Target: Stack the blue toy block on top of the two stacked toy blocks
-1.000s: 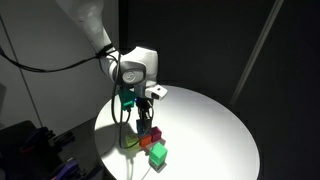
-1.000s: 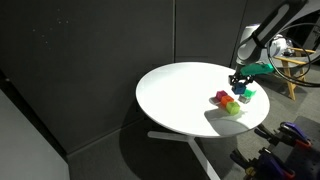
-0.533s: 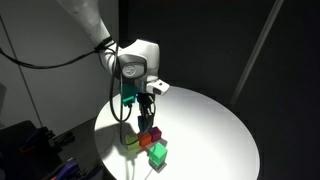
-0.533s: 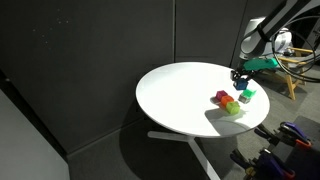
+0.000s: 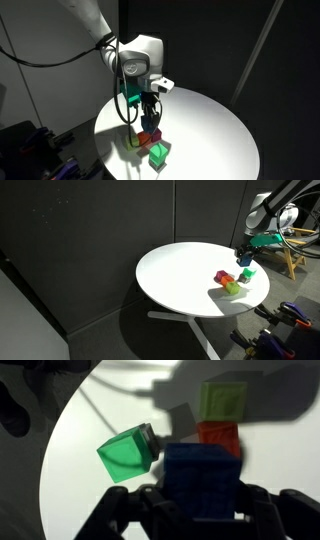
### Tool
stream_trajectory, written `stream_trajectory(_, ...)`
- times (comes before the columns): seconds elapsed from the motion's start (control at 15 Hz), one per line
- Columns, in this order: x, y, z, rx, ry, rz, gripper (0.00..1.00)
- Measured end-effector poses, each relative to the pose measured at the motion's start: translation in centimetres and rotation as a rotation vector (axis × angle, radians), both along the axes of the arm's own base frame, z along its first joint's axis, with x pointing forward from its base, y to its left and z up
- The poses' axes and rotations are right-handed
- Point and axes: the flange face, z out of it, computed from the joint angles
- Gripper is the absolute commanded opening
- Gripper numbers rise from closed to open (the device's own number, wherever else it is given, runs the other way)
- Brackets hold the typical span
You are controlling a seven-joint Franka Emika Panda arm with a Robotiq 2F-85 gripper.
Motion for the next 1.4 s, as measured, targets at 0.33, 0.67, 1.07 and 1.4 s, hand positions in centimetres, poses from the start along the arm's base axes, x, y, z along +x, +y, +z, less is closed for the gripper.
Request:
stream_trajectory(0.33, -1.2, -2.3, 0.3, 0.011, 0.028, 0.036, 0.25)
stream_trajectory(0.67, -2.2, -4.7, 0.6, 0.013, 0.05, 0.042, 0.25)
stream_trajectory(1.07, -2.4, -6.1, 0.5, -0.003, 0.053, 0.117, 0.25)
stream_trajectory(1.4, -2.1, -6.1, -0.1, -0.02, 0.053, 0.246, 0.25)
